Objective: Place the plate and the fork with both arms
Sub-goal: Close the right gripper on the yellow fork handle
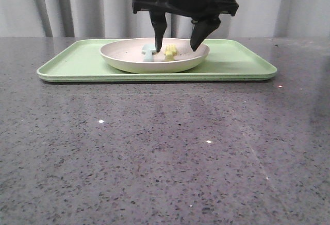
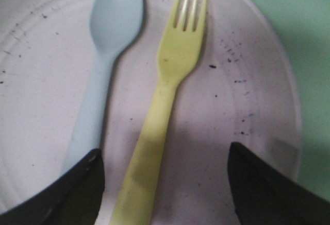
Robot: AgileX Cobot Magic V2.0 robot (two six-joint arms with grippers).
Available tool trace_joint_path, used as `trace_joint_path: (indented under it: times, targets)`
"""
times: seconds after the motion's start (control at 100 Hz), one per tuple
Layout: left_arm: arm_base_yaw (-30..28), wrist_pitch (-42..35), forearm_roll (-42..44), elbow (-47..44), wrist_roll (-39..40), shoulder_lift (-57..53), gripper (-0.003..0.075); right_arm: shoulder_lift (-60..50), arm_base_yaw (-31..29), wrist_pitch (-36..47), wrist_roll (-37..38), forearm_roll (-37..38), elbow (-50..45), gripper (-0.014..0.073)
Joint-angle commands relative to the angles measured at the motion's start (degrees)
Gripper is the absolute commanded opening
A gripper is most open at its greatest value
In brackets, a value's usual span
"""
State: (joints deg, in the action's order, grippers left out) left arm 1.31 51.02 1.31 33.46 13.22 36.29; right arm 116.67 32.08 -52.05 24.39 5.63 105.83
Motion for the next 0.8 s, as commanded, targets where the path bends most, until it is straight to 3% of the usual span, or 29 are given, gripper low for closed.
trace_joint_path:
  times: [0.0,0.79]
  targets:
    - [-0.1,-2.9,-0.3,1.4,0.8,-0.1,0.0441,-2.7,-0.1,2.0,0.1,1.0,2.1,0.0505]
    - [-0.1,-2.6,-0.3,1.4,0.8,-0.1,0.0441,-0.1,-0.1,2.2,0.2,1.0,2.1,0.0505]
